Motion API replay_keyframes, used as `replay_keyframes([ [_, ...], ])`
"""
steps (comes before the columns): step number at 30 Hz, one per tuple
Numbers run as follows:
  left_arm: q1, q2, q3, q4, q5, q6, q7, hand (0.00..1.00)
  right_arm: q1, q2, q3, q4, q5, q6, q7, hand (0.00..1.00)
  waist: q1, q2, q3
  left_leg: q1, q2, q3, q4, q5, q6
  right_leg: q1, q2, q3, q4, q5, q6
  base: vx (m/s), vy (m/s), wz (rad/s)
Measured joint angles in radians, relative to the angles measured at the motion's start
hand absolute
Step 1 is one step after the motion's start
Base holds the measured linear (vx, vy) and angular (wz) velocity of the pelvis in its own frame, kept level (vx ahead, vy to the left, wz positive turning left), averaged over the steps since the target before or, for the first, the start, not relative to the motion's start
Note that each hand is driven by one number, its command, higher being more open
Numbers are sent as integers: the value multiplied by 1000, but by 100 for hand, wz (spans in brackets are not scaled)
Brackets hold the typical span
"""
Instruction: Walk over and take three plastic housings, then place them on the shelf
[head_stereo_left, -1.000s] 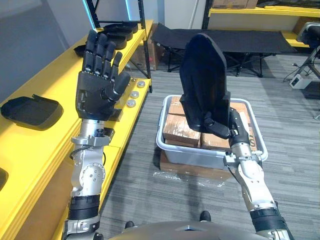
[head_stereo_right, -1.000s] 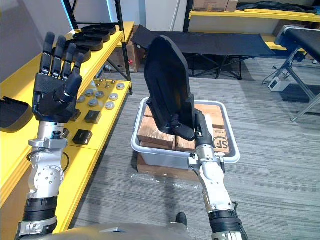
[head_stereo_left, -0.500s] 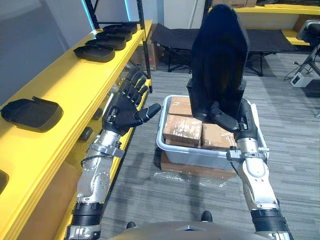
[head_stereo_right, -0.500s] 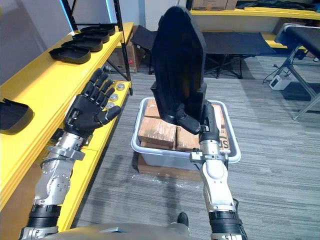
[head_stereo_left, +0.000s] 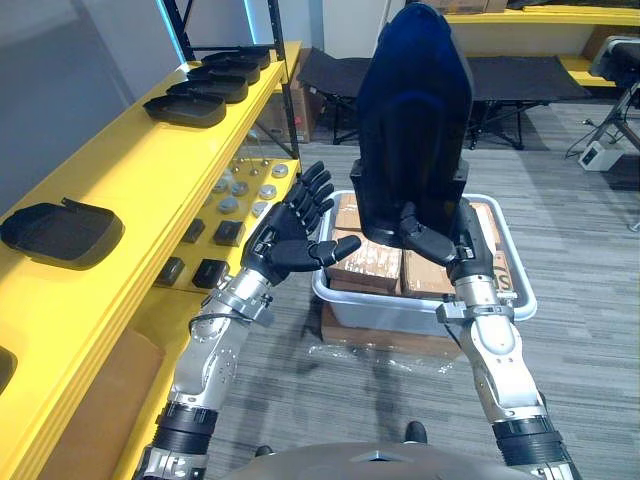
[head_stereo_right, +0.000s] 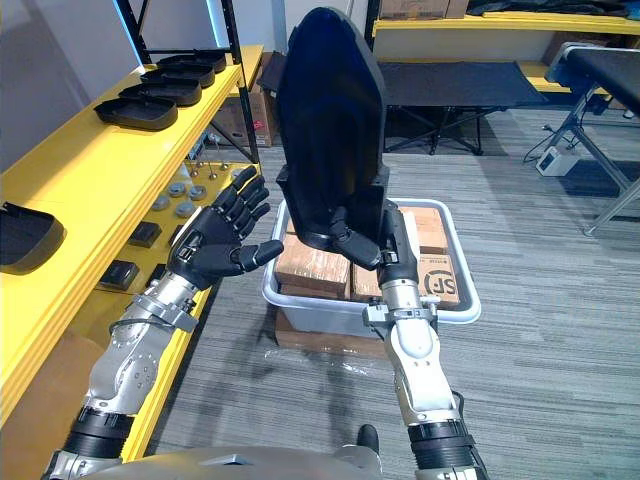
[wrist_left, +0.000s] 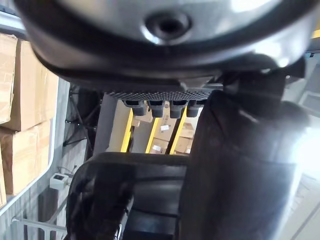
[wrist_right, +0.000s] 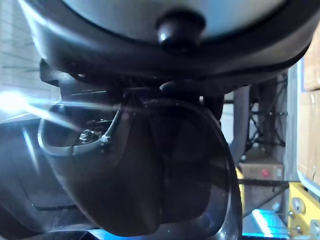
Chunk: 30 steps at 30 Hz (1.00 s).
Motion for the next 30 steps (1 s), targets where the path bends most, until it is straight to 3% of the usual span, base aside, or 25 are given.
replay_keyframes([
  [14, -38, -20, -44, -22, -9, -3, 104, 100, -39, 30, 136, 0, 16, 24, 47, 0, 3, -3, 3, 0, 0, -2, 0, 0, 0, 2, 0, -1, 0, 0, 0, 0, 0, 0],
  [23, -39, -28, -36, -40, -48, -6, 125, 100, -39, 45, 149, 0, 36, 45, 54, 0, 1, -15, 15, 0, 0, -2, 0, 0, 0, 2, 0, -2, 0, 0, -1, 0, 0, 0],
  [24, -39, -31, -33, -41, -51, -6, 125, 0, -39, 47, 155, 0, 36, 47, 55, 0, 2, -15, 15, 0, 0, -3, 0, 0, 0, 2, 0, -2, 0, -1, -1, 0, 0, 0],
  [30, -39, -37, -20, -44, -96, -6, 125, 0, -39, 49, 172, 0, 38, 48, 57, 0, 2, -15, 15, 0, 0, -4, 0, 0, 0, 3, 0, -3, 0, -1, -1, 0, 0, 0],
])
